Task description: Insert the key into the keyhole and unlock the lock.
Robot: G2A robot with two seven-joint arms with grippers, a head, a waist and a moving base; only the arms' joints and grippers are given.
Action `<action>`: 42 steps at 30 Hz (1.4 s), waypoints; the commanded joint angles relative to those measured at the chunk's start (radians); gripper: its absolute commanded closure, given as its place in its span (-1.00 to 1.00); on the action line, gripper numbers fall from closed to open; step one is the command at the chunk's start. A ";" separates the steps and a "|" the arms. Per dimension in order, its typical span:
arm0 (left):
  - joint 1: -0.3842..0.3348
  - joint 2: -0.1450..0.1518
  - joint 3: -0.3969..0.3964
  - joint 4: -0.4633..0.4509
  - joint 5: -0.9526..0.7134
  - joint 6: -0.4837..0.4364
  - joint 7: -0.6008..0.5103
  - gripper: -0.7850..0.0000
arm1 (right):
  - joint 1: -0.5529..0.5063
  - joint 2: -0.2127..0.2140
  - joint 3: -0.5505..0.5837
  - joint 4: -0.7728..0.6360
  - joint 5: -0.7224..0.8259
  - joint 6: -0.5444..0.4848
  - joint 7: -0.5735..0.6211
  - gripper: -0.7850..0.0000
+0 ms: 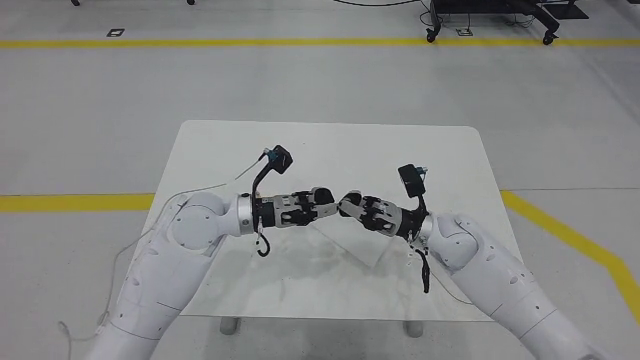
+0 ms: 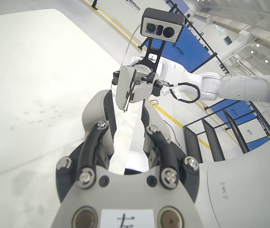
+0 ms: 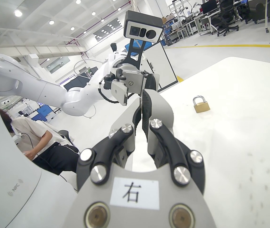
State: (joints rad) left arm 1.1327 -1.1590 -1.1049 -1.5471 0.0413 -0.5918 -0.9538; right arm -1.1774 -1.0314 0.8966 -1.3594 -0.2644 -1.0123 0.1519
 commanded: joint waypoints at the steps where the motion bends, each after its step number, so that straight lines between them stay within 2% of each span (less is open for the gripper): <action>1: -0.003 0.001 0.004 0.001 -0.004 0.000 0.001 0.65 | 0.002 0.001 -0.005 0.000 0.000 0.000 -0.001 1.00; 4: -0.005 0.002 0.009 -0.004 -0.005 0.004 0.004 1.00 | 0.008 0.004 -0.012 0.004 0.003 0.000 -0.002 1.00; 24: -0.007 0.014 0.015 0.000 -0.008 0.037 0.032 1.00 | 0.025 0.018 -0.036 0.019 0.006 0.000 -0.032 1.00; 25: -0.008 0.015 0.018 0.000 -0.012 0.037 0.029 0.84 | 0.026 0.018 -0.037 0.019 0.005 0.000 -0.034 1.00; 26: -0.009 0.015 0.020 0.001 -0.015 0.038 0.026 0.31 | 0.026 0.019 -0.037 0.020 0.005 0.000 -0.037 1.00; 27: -0.009 0.015 0.023 0.002 -0.020 0.039 0.025 -0.34 | 0.026 0.019 -0.038 0.019 0.004 0.000 -0.040 1.00; 28: -0.010 0.015 0.026 0.002 -0.023 0.039 0.021 -0.68 | 0.026 0.020 -0.039 0.018 0.003 0.000 -0.042 1.00; 29: -0.011 0.015 0.028 0.003 -0.027 0.039 0.020 -0.73 | 0.026 0.020 -0.040 0.018 0.002 0.000 -0.044 1.00; 30: -0.012 0.016 0.030 0.004 -0.031 0.038 0.019 -0.67 | 0.026 0.021 -0.041 0.018 0.001 0.000 -0.046 1.00; 32: -0.014 0.016 0.033 0.005 -0.035 0.037 0.016 -0.36 | 0.027 0.022 -0.044 0.017 0.000 0.000 -0.047 1.00; 34: -0.016 0.016 0.037 0.004 -0.038 0.036 0.015 0.06 | 0.028 0.023 -0.046 0.016 -0.001 0.000 -0.050 1.00; 37: -0.020 0.017 0.043 0.003 -0.040 0.036 0.016 0.25 | 0.029 0.025 -0.049 0.016 -0.002 0.000 -0.055 1.00; 41: -0.024 0.017 0.053 0.003 -0.037 0.035 0.018 0.72 | 0.031 0.028 -0.053 0.014 -0.002 0.000 -0.061 1.00; 42: -0.025 0.017 0.056 0.005 -0.036 0.036 0.019 0.93 | 0.030 0.028 -0.054 0.013 -0.001 0.000 -0.064 1.00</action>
State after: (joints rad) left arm 1.1086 -1.1419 -1.0514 -1.5439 0.0043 -0.5567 -0.9360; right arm -1.1469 -1.0038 0.8438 -1.3459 -0.2668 -1.0123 0.0904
